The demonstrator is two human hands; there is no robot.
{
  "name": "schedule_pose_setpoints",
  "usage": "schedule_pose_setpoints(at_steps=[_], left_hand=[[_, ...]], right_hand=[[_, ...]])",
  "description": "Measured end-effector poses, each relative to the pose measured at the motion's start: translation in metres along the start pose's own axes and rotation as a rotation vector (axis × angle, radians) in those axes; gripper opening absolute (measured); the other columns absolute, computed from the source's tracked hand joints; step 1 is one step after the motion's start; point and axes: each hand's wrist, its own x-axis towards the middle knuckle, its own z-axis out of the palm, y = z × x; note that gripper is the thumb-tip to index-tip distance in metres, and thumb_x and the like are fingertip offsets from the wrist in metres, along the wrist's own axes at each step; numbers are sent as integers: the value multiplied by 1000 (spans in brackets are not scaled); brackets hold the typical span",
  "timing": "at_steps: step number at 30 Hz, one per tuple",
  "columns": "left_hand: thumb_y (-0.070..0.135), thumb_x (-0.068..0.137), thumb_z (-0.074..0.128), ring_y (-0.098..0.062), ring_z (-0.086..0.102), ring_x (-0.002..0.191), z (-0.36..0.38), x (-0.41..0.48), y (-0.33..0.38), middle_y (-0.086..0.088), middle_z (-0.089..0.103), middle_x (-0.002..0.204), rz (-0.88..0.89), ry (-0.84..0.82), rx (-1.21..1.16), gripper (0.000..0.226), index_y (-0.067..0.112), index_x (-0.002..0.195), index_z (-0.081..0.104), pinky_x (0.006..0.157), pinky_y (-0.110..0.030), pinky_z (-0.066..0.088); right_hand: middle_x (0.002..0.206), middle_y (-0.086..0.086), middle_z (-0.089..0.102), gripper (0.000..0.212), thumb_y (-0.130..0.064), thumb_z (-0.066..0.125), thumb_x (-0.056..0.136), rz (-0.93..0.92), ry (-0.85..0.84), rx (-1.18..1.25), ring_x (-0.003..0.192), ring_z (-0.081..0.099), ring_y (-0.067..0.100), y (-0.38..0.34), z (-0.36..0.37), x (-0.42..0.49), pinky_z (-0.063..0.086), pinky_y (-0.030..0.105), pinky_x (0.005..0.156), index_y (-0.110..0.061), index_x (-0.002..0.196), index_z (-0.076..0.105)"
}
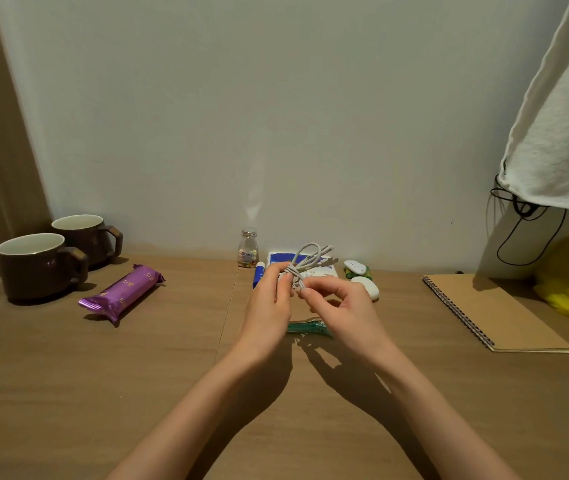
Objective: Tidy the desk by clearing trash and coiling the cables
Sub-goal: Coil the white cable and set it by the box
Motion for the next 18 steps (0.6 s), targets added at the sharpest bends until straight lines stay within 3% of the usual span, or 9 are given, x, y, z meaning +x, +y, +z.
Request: schedule_pose_setpoints(at_steps=[3,7,11,13,14,18], left_hand=[[22,101,35,-14,56,87,-3,1,0,0,59,92,7,-21,19,20,24,109,53,76,-32,50],[28,100,38,-1,50,66,-16,4,1,14,53,75,106,-33,159,22,24,111,56,55,-13,37],[23,99,43,-1,54,82,-19,3,0,4,63,97,216,4,252,29,18,122,58,67,-10,40],[19,97,46,-9,56,95,-15,1,-2,-2,64,107,300,43,327,31,15,125,58,78,-17,46],[18,96,47,-11,56,95,-14,1,-3,-3,63,107,335,63,353,32,14,126,58,79,-20,48],[15,95,50,-7,45,83,-14,2,-5,5,53,91,373,115,417,34,14,128,57,66,-7,35]], right_hand=[[85,-19,68,21,-19,56,93,34,-60,-3,84,59,3,1,-2,0,53,24,73,-36,87,67],[80,-3,58,21,-16,44,99,154,-101,120,78,55,11,3,1,0,50,31,76,-14,86,60],[76,-4,54,20,-18,44,99,130,-119,10,67,49,3,4,4,-2,45,23,65,-17,83,56],[75,-8,56,17,-20,46,98,66,-100,-135,66,51,2,4,7,-4,44,20,62,-20,85,57],[77,-9,57,15,-22,47,98,28,-85,-211,69,53,3,4,7,-4,46,21,62,-22,88,58],[84,-10,61,14,-23,47,98,-56,-36,-337,79,59,7,0,7,-5,52,22,65,-24,93,60]])
